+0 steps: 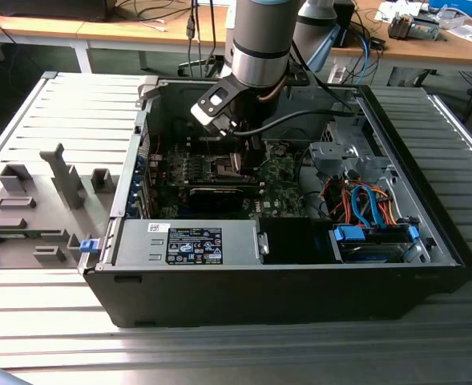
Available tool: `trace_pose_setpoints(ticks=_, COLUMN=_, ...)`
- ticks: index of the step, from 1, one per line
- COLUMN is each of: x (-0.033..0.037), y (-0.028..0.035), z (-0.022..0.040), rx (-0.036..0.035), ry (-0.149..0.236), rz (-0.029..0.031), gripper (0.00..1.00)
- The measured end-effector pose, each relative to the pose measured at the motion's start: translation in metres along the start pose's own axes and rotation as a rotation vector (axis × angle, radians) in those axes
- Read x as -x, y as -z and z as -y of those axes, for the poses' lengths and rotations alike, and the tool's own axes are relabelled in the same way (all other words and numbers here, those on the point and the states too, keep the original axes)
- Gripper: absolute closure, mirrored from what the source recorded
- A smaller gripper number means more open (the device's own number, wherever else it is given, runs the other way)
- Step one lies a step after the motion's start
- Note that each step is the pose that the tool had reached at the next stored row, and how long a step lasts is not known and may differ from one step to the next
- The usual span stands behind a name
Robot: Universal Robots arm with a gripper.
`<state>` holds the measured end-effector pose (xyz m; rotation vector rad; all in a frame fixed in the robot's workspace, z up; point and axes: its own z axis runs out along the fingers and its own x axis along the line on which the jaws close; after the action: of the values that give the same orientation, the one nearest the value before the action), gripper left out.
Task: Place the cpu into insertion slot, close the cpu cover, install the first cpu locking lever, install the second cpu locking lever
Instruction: 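Place the cpu into insertion slot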
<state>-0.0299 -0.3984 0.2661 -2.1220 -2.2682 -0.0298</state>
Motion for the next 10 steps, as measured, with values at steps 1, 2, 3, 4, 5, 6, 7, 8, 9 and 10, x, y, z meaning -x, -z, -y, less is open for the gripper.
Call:
trace_pose_setpoints(ticks=1, x=0.0000, y=0.0000, z=0.0000, rx=0.0001, ry=-0.002, rz=0.0000, gripper=0.46)
trace_pose_setpoints(ticks=2, x=0.0000, y=0.0000, z=0.0000, rx=0.0002, ry=-0.004, rz=0.0000, gripper=0.46)
trace_pose_setpoints(ticks=3, x=0.0000, y=0.0000, z=0.0000, rx=0.0003, ry=-0.006, rz=0.0000, gripper=0.46)
trace_pose_setpoints(ticks=4, x=0.0000, y=0.0000, z=0.0000, rx=0.0003, ry=-0.009, rz=-0.0001, gripper=0.46)
trace_pose_setpoints(ticks=5, x=0.0000, y=0.0000, z=0.0000, rx=0.0004, ry=-0.011, rz=-0.0001, gripper=0.46)
trace_pose_setpoints(ticks=6, x=0.0001, y=0.0000, z=0.0000, rx=0.0005, ry=-0.013, rz=-0.0002, gripper=0.46)
trace_pose_setpoints(ticks=7, x=0.0001, y=0.0000, z=0.0000, rx=0.0007, ry=-0.016, rz=-0.0002, gripper=0.46)
trace_pose_setpoints(ticks=8, x=0.0001, y=0.0000, z=0.0000, rx=0.0009, ry=-0.022, rz=-0.0002, gripper=0.46)
trace_pose_setpoints(ticks=9, x=0.0002, y=0.0000, z=0.0000, rx=0.0011, ry=-0.025, rz=-0.0003, gripper=0.46)
trace_pose_setpoints(ticks=10, x=0.0002, y=0.0000, z=0.0000, rx=0.0011, ry=-0.027, rz=-0.0003, gripper=0.46)
